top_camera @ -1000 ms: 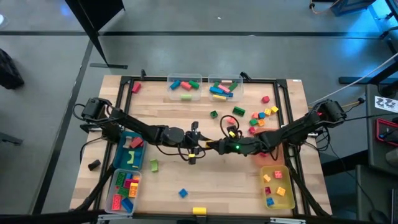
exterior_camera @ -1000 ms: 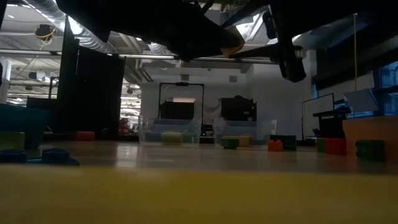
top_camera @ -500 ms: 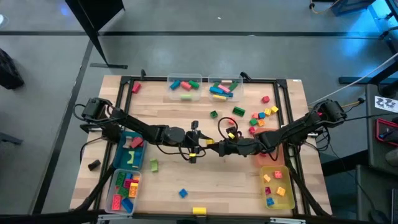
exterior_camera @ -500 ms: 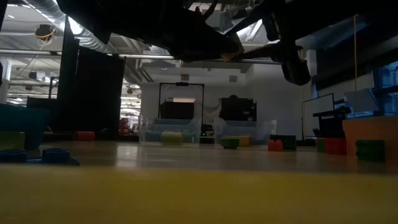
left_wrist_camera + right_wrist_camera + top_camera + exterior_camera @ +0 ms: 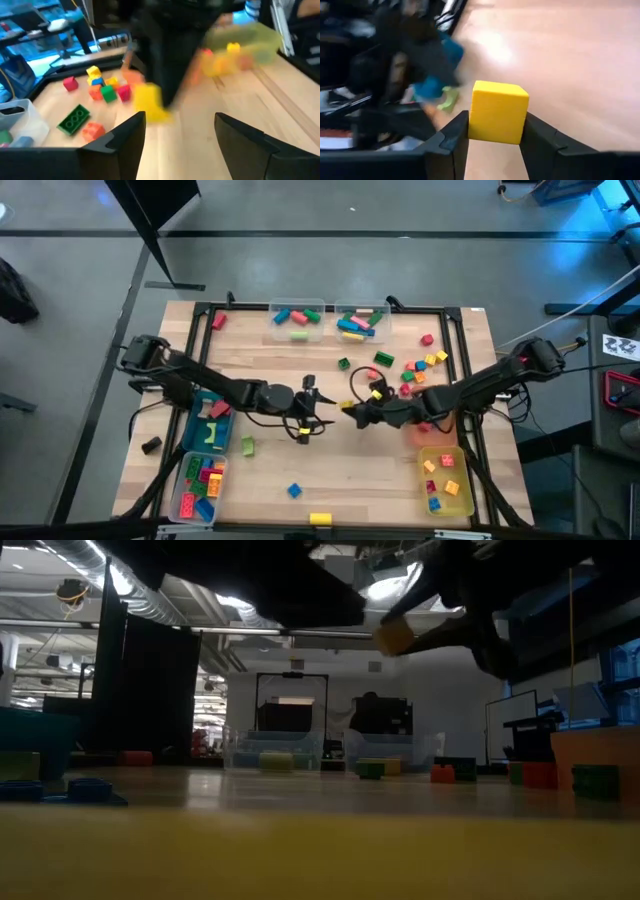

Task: Sort blocks by size
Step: Put the yellow block into the orange bin, then put the orange game piece into the yellow bin

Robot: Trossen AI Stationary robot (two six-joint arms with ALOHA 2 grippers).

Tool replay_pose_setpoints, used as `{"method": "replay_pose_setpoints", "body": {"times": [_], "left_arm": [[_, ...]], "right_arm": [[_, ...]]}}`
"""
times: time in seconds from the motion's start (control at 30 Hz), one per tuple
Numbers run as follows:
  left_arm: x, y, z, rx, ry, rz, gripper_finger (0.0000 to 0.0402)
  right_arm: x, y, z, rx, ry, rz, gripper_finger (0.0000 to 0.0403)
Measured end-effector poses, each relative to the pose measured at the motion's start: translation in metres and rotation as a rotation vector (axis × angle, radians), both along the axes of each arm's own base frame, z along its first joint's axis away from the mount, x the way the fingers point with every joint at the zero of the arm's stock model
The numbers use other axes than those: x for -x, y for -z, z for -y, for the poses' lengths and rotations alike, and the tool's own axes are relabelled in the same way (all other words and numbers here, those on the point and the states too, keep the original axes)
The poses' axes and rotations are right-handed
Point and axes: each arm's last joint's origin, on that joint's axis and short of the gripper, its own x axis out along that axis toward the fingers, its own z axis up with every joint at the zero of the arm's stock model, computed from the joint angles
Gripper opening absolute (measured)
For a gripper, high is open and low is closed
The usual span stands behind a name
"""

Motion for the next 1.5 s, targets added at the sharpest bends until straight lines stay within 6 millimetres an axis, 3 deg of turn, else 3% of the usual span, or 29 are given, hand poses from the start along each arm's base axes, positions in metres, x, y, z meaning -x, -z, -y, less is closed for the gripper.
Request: {"method": "replay_pose_setpoints", "body": {"times": [0.37, 0.57, 0.7, 0.9, 1.23, 1.5], "left_arm": [[0.070, -0.044, -0.016, -0.026, -0.050, -0.293, 0.0215], [0.109, -0.060, -0.025, 0.037, -0.093, -0.283, 0.0216], [0.129, -0.059, -0.029, 0.072, -0.114, -0.252, 0.0216], [0.145, -0.046, -0.033, 0.093, -0.126, -0.256, 0.0216], [0.151, -0.022, -0.034, 0.103, -0.144, -0.313, 0.0216], [0.150, -0.024, -0.034, 0.077, -0.128, -0.287, 0.0216]], "right_arm": [[0.072, -0.031, 0.026, 0.074, -0.004, -0.262, 0.0142], [0.110, -0.030, 0.035, 0.010, -0.099, -0.494, 0.0149], [0.128, -0.025, 0.037, -0.055, -0.177, -0.678, 0.0145], [0.142, -0.019, 0.040, -0.087, -0.141, -0.843, 0.0156], [0.143, -0.019, 0.038, -0.153, -0.173, -0.874, 0.0166], [0.146, -0.018, 0.039, -0.148, -0.168, -0.901, 0.0194]]}}
